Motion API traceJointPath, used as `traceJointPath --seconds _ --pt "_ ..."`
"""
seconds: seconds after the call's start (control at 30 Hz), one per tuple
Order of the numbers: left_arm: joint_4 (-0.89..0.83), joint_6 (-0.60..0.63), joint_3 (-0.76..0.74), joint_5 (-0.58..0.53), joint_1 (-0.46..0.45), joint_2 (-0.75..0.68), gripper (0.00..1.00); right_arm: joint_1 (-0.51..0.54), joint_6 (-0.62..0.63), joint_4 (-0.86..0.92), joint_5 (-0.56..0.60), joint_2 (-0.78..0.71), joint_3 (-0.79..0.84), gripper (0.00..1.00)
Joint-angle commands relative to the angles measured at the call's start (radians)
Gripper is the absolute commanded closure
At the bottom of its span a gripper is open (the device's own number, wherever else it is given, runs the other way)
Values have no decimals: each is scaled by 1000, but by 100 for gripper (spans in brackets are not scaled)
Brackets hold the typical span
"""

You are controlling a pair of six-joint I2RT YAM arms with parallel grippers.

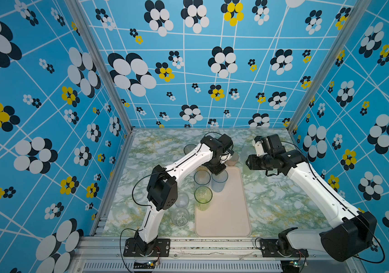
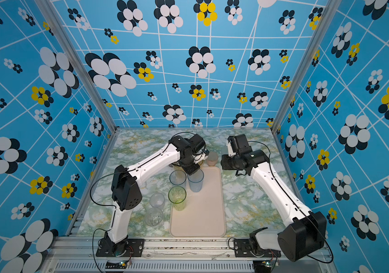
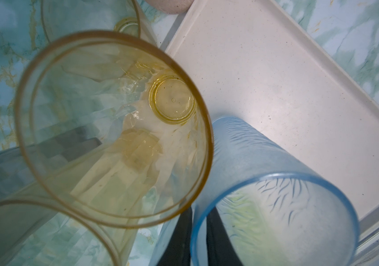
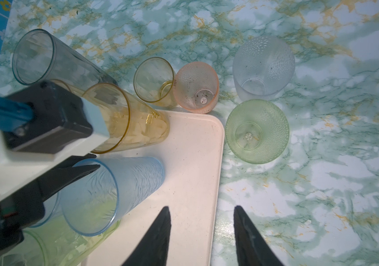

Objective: Place the glasses into the tray
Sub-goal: 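Lower the tall blue glass onto the tray and open the left gripper, then raise the left gripper off the blue glass while the right gripper reaches farther out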

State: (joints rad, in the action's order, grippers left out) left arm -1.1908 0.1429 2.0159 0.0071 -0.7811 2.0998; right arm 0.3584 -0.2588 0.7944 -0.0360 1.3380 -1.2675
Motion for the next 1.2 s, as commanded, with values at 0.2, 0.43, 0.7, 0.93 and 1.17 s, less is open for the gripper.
traceJointPath --seconds 0.2,0.43,0.7,0.93,1.17 --pt "-20 5 26 -28 -12 -71 82 -6 3 -17 -8 -23 20 52" --pt "-19 6 27 -42 -10 -114 80 -6 1 -20 -13 -17 12 52" --pt "46 6 -16 -56 6 -277 81 -5 7 -11 -16 -7 -21 52" --pt "278 -94 -274 6 143 -575 79 0 25 -7 -63 45 -118 52" --pt "507 -244 -642 59 388 -886 77 81 66 32 -66 179 -316 53"
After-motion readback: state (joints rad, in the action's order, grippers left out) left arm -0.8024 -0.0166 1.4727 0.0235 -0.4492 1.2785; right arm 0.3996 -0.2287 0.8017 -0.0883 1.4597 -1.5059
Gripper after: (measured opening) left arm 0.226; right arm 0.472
